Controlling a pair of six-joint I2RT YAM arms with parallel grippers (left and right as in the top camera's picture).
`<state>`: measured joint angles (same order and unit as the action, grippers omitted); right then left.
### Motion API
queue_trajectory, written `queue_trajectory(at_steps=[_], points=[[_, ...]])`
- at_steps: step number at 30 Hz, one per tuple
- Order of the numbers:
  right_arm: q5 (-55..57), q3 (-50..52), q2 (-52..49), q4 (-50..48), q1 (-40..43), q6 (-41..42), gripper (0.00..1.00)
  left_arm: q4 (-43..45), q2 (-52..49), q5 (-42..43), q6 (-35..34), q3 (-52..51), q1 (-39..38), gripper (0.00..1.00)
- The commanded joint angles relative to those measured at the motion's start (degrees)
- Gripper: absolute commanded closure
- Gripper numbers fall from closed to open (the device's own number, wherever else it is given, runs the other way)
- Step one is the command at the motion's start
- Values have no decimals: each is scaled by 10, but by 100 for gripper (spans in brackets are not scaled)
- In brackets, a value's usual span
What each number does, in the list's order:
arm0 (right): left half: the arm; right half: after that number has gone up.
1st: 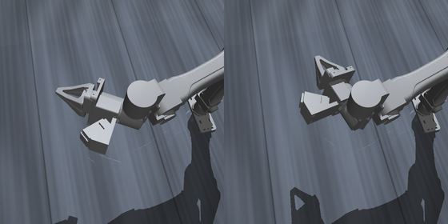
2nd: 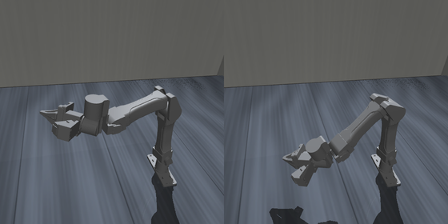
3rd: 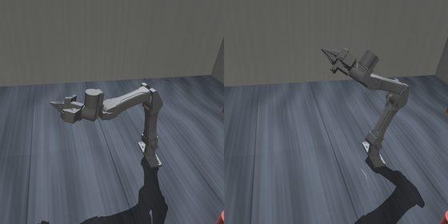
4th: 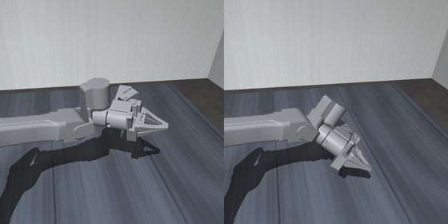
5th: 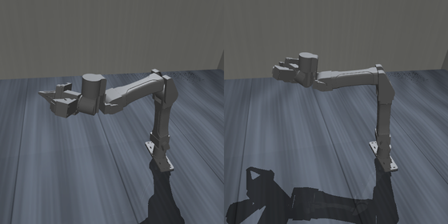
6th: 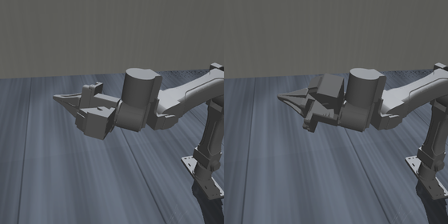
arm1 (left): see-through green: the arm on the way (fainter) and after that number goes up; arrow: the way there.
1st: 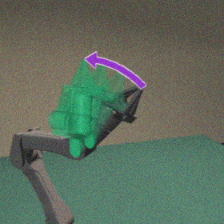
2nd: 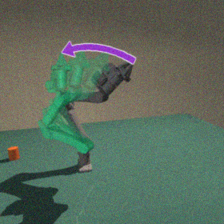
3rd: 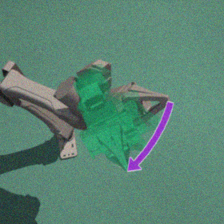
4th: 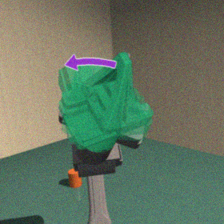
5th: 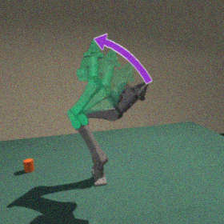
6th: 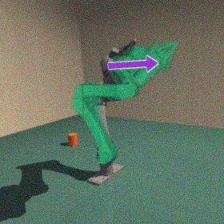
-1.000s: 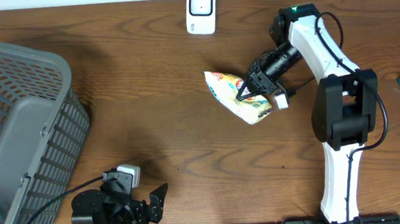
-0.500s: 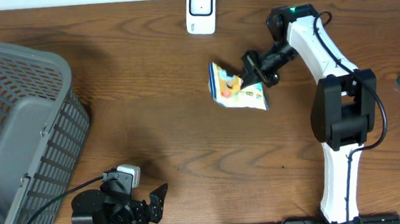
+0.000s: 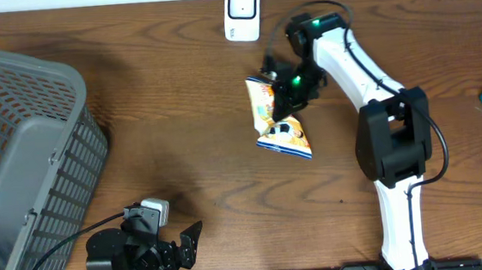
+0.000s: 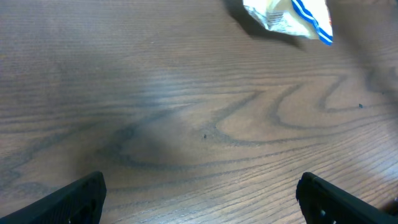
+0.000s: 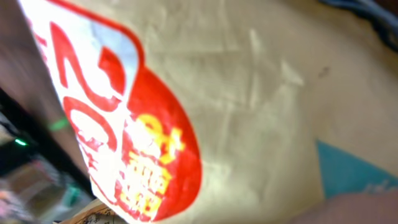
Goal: Scan the item barcode
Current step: 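Hold the wipes pack up against the white scanner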
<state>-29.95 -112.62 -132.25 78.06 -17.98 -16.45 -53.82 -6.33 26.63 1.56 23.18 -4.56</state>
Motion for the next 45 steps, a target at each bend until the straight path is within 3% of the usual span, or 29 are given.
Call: queue_trajectory(at_steps=[1,4,7,9,12,20,28,37,41,45], points=[[-119,-5,21,-30,-7,-129,99,-2,2,-3,6,5,1,2],[-371,-5,28,-17,-3,-358,99,-2,2,-3,6,5,1,2],[-524,-5,38,46,7,-589,99,-2,2,-3,6,5,1,2],[-555,-5,40,83,14,-691,99,-2,2,-3,6,5,1,2],[-572,-5,40,111,23,-777,99,-2,2,-3,6,5,1,2],[-596,-5,40,114,19,-1055,99,-2,2,-3,6,5,1,2],[-596,-5,58,-20,-6,-1062,99,-2,2,-3,6,5,1,2],[-596,-5,59,66,-1,-1048,99,-2,2,-3,6,5,1,2],[-595,-5,59,137,18,-872,99,-1,2,-3,6,5,1,2],[-565,-5,59,167,31,-591,98,-2,2,-3,6,5,1,2]])
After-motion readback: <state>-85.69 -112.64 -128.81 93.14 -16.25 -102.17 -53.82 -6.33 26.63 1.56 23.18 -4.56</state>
